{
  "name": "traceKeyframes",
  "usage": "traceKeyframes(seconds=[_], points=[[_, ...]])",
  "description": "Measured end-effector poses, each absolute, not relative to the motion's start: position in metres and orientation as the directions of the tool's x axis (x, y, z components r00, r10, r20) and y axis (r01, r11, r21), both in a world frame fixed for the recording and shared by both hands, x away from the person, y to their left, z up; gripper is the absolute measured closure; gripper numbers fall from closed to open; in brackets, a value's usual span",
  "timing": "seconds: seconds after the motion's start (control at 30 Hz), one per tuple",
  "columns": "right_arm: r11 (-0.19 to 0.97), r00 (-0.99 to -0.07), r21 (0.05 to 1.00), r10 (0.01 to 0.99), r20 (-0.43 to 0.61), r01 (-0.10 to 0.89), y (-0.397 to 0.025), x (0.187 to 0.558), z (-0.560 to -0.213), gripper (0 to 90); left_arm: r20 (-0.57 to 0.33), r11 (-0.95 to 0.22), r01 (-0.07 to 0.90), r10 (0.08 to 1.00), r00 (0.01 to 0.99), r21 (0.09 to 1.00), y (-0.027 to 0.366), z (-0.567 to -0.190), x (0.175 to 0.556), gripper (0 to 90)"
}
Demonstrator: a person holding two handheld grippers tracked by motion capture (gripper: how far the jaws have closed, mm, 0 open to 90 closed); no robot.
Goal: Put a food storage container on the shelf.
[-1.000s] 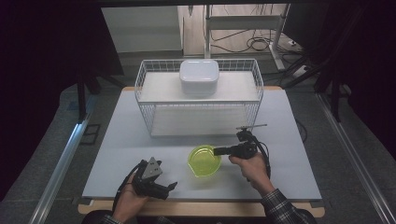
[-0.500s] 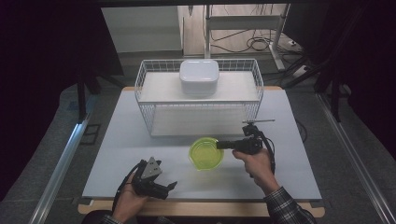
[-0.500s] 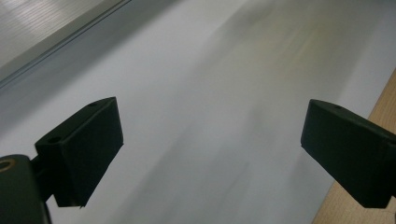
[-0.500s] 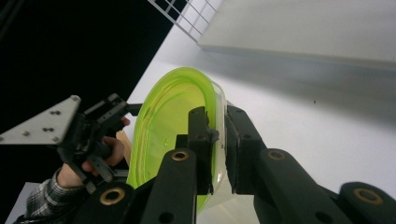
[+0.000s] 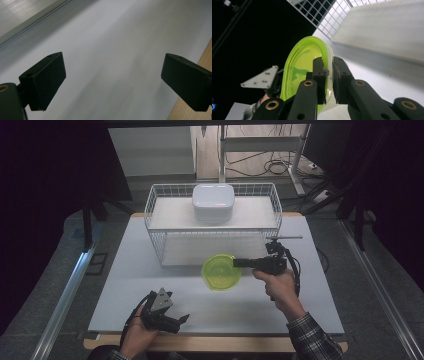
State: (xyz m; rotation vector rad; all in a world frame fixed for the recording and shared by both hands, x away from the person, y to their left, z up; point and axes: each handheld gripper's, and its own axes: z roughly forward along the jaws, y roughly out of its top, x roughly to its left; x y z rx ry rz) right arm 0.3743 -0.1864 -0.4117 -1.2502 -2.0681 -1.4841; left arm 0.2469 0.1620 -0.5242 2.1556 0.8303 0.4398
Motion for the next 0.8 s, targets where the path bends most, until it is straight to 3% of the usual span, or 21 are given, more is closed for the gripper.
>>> traceKeyframes(seconds=[0.8], points=[[-0.023, -0.622, 0.7, 0.437, 0.65, 0.714, -0.182, 0.4, -0.323, 81.8, 0.037, -0.488, 0.418, 0.683, 0.729, 0.766, 0.163, -0.524, 0.247, 5.3]])
